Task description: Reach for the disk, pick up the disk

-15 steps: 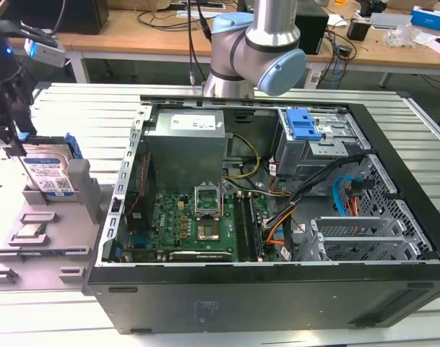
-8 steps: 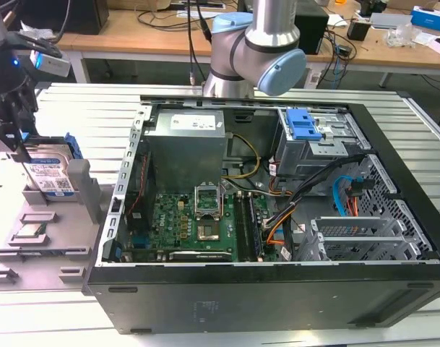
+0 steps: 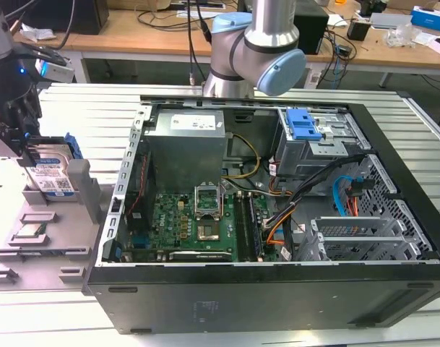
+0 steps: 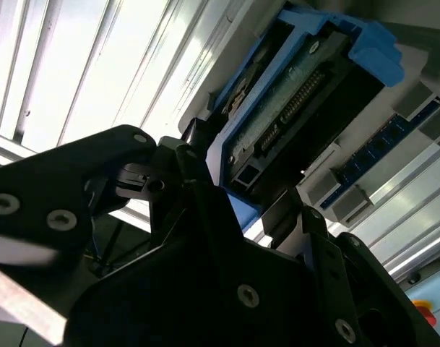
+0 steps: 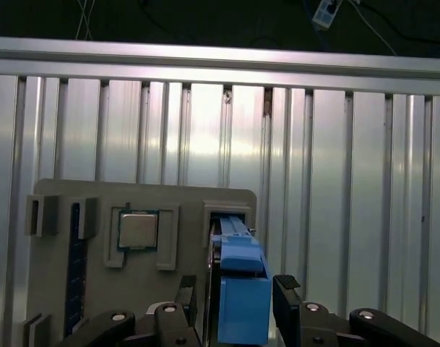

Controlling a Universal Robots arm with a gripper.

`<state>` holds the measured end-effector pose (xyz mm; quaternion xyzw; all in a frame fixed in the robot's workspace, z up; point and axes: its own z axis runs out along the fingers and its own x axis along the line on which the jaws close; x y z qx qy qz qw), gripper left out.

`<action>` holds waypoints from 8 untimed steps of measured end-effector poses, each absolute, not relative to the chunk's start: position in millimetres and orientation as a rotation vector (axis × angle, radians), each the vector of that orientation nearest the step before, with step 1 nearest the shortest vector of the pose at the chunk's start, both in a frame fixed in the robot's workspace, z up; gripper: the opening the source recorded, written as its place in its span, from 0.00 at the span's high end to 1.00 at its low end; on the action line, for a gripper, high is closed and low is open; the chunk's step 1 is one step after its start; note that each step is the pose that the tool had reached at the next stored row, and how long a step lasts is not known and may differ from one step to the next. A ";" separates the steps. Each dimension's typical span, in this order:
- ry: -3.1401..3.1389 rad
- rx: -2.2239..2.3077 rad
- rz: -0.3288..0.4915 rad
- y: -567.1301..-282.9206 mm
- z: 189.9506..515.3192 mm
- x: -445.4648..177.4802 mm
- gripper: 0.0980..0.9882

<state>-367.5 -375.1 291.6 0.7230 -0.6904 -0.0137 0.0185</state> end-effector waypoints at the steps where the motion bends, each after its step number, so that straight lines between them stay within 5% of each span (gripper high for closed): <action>1: -2.144 2.245 -0.042 -375.0 291.6 -367.5 0.50; 8: -2.164 2.265 0.004 -374.9 290.2 -369.6 0.50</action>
